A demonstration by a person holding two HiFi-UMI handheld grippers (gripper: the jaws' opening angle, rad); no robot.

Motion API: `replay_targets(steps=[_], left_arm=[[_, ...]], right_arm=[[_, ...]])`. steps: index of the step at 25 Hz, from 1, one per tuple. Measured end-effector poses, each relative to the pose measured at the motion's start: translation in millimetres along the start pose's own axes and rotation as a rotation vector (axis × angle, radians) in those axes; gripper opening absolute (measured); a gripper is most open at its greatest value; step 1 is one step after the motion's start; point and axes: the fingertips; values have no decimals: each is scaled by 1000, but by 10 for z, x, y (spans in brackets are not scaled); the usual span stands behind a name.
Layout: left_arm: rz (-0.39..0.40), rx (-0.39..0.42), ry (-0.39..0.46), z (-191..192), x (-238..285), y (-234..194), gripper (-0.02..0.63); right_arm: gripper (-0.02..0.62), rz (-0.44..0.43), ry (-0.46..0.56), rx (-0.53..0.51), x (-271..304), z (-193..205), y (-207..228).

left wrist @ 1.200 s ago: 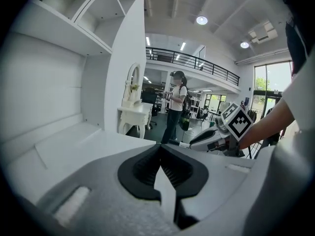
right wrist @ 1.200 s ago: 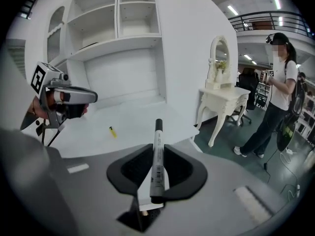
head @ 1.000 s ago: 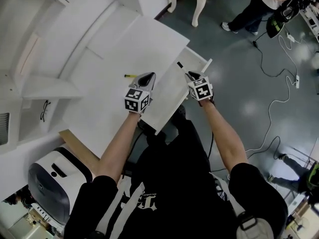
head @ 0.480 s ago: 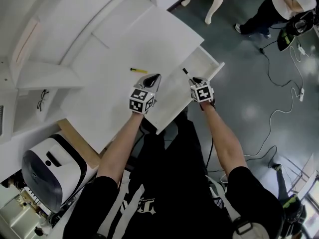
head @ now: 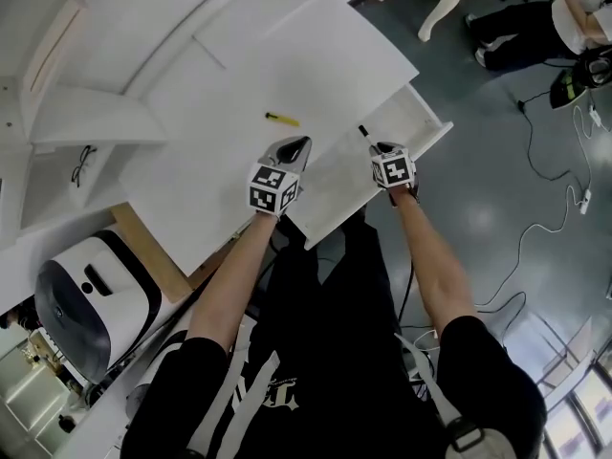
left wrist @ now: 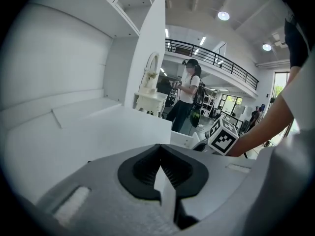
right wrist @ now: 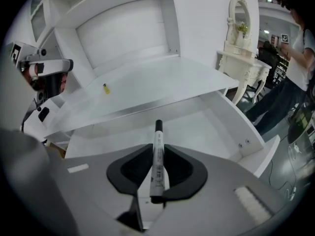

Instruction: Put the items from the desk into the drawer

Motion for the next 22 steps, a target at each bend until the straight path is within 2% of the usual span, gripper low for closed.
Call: replay_targets(steps=[4, 7, 11, 18, 22], left_arm=[[-23, -19, 5, 51, -60, -73, 5], [-35, -29, 9, 62, -93, -105, 5], [-46, -37, 24, 23, -131, -124, 5], [-72, -41, 72, -208, -255, -125, 5], [-86, -32, 109, -399, -357, -105, 5]], right_arm=[[75, -5, -10, -10, 78, -4, -33], [100, -22, -9, -10, 104, -11, -71], [95, -36, 23, -7, 80, -70, -79], [81, -8, 149, -30, -326, -493, 2], [89, 9, 230, -81, -631, -794, 19]])
Point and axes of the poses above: the fingertips, and each gripper's own axes: x forward along the fingers, y to its right, z out of its underside, and after that the axes turned 6 degrees about -x, right-handed
